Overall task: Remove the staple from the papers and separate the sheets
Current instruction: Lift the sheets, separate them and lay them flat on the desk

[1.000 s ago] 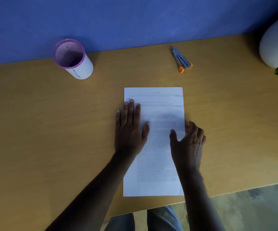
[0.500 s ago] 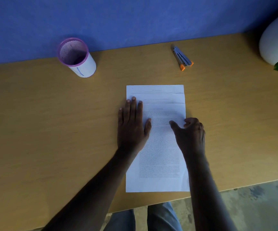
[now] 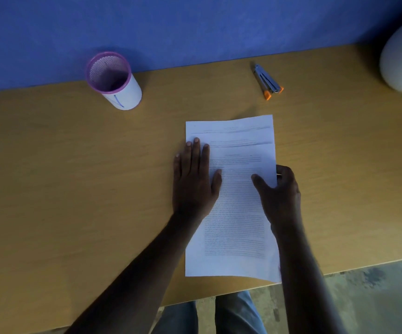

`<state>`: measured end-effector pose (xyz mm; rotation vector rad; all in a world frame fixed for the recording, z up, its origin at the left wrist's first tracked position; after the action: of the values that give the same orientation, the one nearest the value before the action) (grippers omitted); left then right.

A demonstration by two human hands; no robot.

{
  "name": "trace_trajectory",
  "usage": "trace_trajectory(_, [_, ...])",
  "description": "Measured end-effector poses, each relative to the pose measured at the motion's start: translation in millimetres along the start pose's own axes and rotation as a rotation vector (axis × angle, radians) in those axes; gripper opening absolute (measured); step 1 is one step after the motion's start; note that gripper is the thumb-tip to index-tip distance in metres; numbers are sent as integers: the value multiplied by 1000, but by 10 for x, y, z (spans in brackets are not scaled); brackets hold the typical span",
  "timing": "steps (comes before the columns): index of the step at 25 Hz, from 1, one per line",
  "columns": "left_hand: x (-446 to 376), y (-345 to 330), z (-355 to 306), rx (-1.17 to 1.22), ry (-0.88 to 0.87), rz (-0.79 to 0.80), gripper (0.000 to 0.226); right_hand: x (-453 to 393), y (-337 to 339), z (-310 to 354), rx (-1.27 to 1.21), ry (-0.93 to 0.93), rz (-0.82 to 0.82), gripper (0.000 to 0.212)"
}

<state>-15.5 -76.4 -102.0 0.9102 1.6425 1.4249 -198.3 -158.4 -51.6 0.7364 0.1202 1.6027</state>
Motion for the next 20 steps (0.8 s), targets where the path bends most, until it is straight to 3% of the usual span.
trace_trajectory(3, [-10,-6,5,68,-4,-19,68,-47,72,-16,11,57,2,25])
trace_trajectory(6, [5,63,85,365,102,-97,77,-47,88,2,-55,95,17,12])
trace_trajectory(10, [-33,252,259,1010,480,-140,88,-7,93,109,-294,97,103,15])
trace_trajectory(12, [-145,436,339,1225,687,-77,93,34,144,243,-407,71,141,13])
trace_trajectory(14, [-272,655,431,1341,785,32,88,97,209,435,-490,71,176,11])
trace_trajectory(17, [-457,990,504,1579,594,214,56,200,284,748,-578,121,212,10])
trace_trajectory(20, [-566,1437,515,1618,390,292,35,340,355,1092,-634,222,189,10])
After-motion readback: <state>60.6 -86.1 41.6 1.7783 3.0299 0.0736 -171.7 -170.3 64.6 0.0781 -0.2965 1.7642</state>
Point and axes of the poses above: each hand's wrist, its own x-axis away from the middle knuckle, its own y-axis out of the back of the hand, z = x × y, the point moved 4 cm from there along -x, towards the middle knuckle, and after that the axes turned 12 degrees about -x, right-handed, at the moved point
